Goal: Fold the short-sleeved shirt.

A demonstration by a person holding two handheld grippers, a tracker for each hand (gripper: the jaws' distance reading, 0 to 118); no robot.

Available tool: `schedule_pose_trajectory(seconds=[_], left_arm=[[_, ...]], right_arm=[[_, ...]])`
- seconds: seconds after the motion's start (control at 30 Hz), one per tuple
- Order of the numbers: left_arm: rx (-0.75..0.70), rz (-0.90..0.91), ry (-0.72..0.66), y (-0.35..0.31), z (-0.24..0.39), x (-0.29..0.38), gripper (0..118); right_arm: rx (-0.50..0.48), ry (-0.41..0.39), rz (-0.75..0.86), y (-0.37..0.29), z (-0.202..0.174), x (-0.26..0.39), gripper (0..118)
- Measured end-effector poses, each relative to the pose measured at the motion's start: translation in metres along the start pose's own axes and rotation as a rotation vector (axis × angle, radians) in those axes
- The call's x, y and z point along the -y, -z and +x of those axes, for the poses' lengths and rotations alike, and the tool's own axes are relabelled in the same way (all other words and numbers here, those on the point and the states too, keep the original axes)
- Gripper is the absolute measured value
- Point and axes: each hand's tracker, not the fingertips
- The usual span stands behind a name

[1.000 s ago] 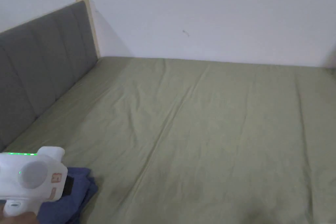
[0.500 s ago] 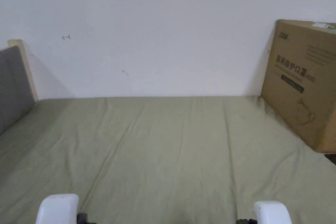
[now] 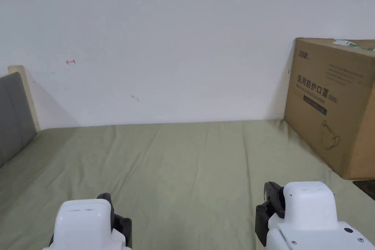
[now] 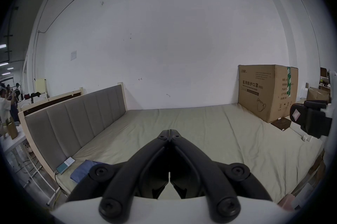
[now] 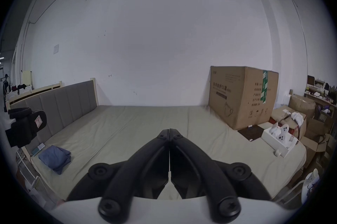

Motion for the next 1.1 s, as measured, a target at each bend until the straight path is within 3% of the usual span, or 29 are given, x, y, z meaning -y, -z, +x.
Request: schedule_pose_trajectory(seconds=[0.13,0.27,0.5,0.57,0.6,0.63,0.67,0.73,0.83,1.03,1.1], left_arm=[[-0.011,0.023,-0.037,-0.001,-0.006,-0.004,0],[-0.034,0.052,0.037,-0.002,-0.004,-0.003,0],[0.006,0.05,-0.01,-0.006,-0.009,-0.008,0],[0.017,0.049,-0.011,-0.007,-0.01,-0.011,25],[0.025,0.049,-0.016,-0.007,-0.011,-0.012,44],[0.037,0.054,-0.028,-0.008,-0.012,-0.013,71],[0.04,0.053,-0.036,-0.008,-0.012,-0.014,89],[0.036,0.065,-0.047,-0.011,-0.012,-0.016,108],[0.027,0.084,-0.035,-0.015,-0.011,-0.019,118],[-0.072,0.071,0.086,-0.012,-0.001,-0.016,118],[0.005,0.059,0.085,-0.012,-0.003,-0.014,118]], right_arm=[[0.003,-0.022,0.034,-0.006,0.002,0.003,0],[0.021,-0.053,0.048,-0.005,0.005,0.001,1],[0.007,-0.036,0.045,-0.007,0.009,-0.003,3],[0.001,-0.034,0.048,-0.008,0.009,-0.003,34],[0.001,-0.033,0.046,-0.008,0.01,-0.003,60],[0.0,-0.028,0.041,-0.008,0.011,-0.003,88],[0.001,-0.024,0.039,-0.008,0.011,-0.003,98],[0.007,-0.013,0.048,-0.01,0.011,-0.003,101],[0.028,-0.029,0.048,-0.01,0.01,-0.003,115],[0.028,-0.036,0.051,-0.012,0.009,-0.002,118],[0.022,-0.032,0.047,-0.012,0.009,-0.001,118]])
